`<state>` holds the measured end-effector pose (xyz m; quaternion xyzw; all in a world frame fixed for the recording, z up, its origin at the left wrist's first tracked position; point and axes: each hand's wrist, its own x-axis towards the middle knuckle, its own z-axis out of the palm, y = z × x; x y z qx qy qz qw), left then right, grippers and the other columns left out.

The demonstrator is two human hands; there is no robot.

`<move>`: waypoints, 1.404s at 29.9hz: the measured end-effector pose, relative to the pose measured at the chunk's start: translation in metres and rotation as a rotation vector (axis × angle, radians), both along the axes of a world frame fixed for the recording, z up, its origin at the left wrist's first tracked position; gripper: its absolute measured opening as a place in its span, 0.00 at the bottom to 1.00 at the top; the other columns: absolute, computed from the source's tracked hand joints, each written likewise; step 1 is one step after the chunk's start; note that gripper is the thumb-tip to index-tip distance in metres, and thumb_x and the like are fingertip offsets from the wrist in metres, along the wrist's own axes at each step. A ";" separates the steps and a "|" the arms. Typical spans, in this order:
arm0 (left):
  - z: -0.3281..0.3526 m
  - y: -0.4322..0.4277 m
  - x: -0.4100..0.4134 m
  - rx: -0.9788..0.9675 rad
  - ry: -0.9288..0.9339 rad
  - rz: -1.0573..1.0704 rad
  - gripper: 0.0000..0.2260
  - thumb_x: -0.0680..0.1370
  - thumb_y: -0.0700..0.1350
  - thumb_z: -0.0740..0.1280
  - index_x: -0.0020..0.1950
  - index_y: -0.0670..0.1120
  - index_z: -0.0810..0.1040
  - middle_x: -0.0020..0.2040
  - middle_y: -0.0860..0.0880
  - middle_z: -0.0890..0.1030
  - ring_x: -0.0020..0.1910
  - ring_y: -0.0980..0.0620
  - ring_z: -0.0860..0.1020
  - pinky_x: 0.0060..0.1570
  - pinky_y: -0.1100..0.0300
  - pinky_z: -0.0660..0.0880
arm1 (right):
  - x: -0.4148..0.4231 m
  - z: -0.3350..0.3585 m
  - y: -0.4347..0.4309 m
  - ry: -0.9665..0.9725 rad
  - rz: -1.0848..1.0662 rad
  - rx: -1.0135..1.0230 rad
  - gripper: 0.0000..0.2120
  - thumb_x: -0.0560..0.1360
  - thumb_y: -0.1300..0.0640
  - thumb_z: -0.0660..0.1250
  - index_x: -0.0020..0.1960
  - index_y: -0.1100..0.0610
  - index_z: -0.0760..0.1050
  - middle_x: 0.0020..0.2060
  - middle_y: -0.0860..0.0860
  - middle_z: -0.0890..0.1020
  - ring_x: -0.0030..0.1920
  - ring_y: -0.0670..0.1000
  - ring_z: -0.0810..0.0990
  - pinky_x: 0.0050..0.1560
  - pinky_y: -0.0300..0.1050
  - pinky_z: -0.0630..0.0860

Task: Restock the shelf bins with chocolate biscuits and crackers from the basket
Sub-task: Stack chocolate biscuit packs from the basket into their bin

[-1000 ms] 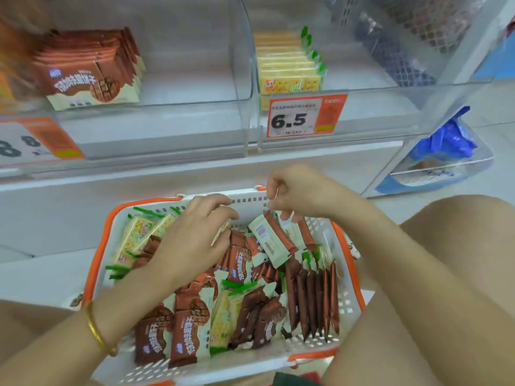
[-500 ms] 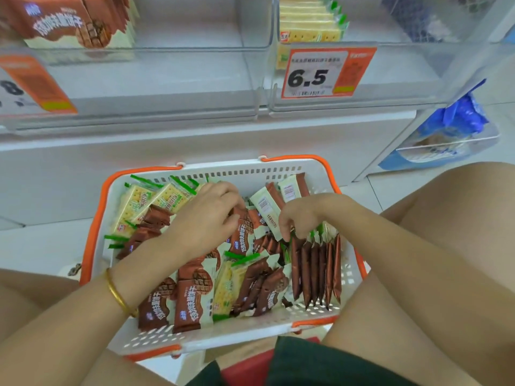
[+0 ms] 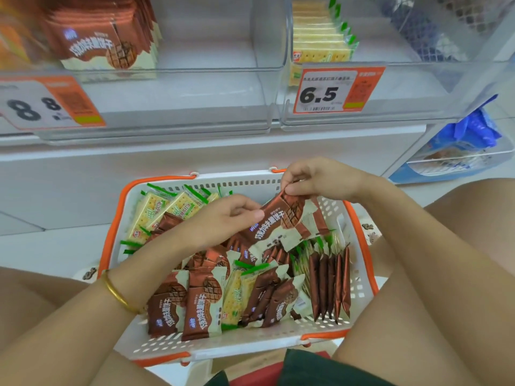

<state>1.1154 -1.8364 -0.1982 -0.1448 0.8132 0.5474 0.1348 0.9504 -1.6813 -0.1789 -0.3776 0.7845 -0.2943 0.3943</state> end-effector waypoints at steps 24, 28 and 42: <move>0.119 -0.167 0.049 -1.119 0.549 0.390 0.20 0.77 0.53 0.55 0.59 0.44 0.78 0.58 0.46 0.80 0.59 0.44 0.75 0.60 0.51 0.69 | 0.014 0.150 -0.241 0.373 -0.188 -0.376 0.11 0.69 0.58 0.75 0.46 0.55 0.75 0.38 0.49 0.78 0.35 0.42 0.80 0.34 0.36 0.75; 0.103 -0.169 0.051 -1.209 0.466 0.338 0.21 0.78 0.55 0.52 0.60 0.47 0.78 0.58 0.49 0.80 0.62 0.46 0.74 0.67 0.46 0.62 | 0.009 0.118 -0.290 0.603 -0.117 -0.237 0.12 0.68 0.56 0.76 0.41 0.55 0.72 0.46 0.52 0.80 0.45 0.53 0.80 0.46 0.51 0.80; 0.102 -0.172 0.045 -1.209 0.503 0.356 0.21 0.78 0.56 0.53 0.58 0.47 0.80 0.56 0.50 0.81 0.60 0.47 0.75 0.62 0.54 0.58 | 0.014 0.095 -0.323 0.972 -0.104 -0.028 0.29 0.72 0.51 0.72 0.64 0.61 0.62 0.62 0.59 0.66 0.54 0.62 0.77 0.42 0.49 0.67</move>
